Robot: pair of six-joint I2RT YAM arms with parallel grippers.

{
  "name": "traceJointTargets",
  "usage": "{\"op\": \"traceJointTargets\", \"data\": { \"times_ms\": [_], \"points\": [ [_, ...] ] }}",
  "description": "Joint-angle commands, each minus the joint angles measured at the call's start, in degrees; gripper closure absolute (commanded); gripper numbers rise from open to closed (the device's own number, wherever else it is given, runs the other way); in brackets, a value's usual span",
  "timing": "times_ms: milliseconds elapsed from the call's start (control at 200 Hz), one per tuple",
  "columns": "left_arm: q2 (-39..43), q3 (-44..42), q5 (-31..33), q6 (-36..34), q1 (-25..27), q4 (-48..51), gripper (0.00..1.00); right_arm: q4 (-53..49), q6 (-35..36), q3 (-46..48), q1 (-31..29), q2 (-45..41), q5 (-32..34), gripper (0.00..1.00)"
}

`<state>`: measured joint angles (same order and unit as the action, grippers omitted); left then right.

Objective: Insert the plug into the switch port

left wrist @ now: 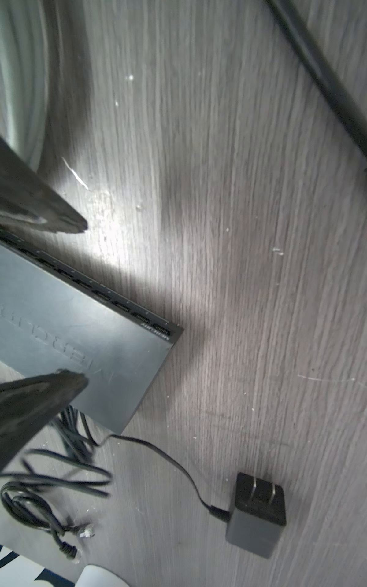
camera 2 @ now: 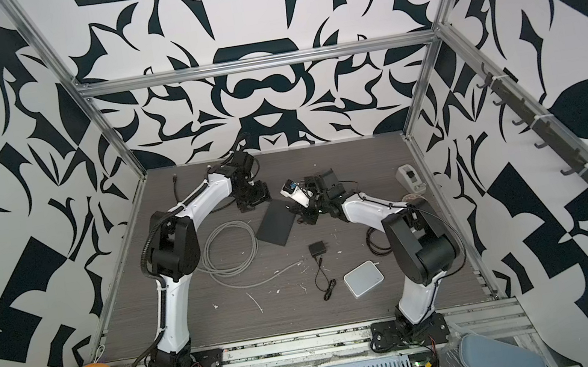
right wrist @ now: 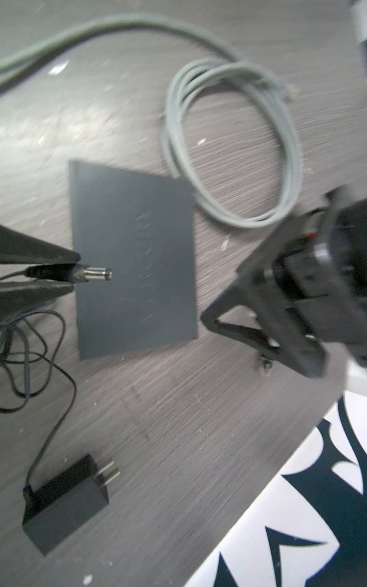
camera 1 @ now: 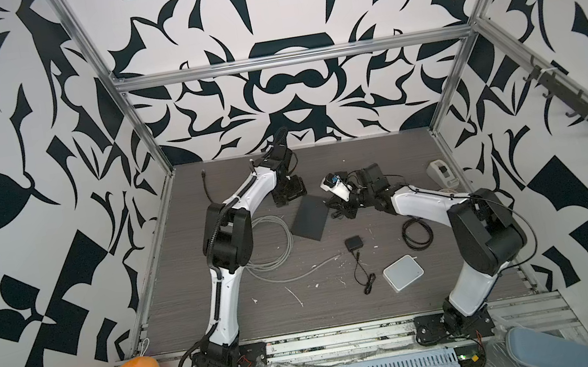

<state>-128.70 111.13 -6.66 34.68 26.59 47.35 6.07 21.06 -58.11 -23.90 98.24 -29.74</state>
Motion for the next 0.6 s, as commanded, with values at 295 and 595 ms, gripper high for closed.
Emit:
{"op": "traceJointTargets", "data": {
  "times_ms": [295,595],
  "points": [
    [-3.29,2.63,-1.57,-4.84,-0.31,0.82,0.27,23.62,-16.76,14.85,0.29,0.42,8.12,0.9],
    [-6.03,3.97,-2.99,-8.17,0.04,-0.42,0.28,28.23,-20.3,15.36,0.52,4.93,7.98,0.91]
  ]
}}
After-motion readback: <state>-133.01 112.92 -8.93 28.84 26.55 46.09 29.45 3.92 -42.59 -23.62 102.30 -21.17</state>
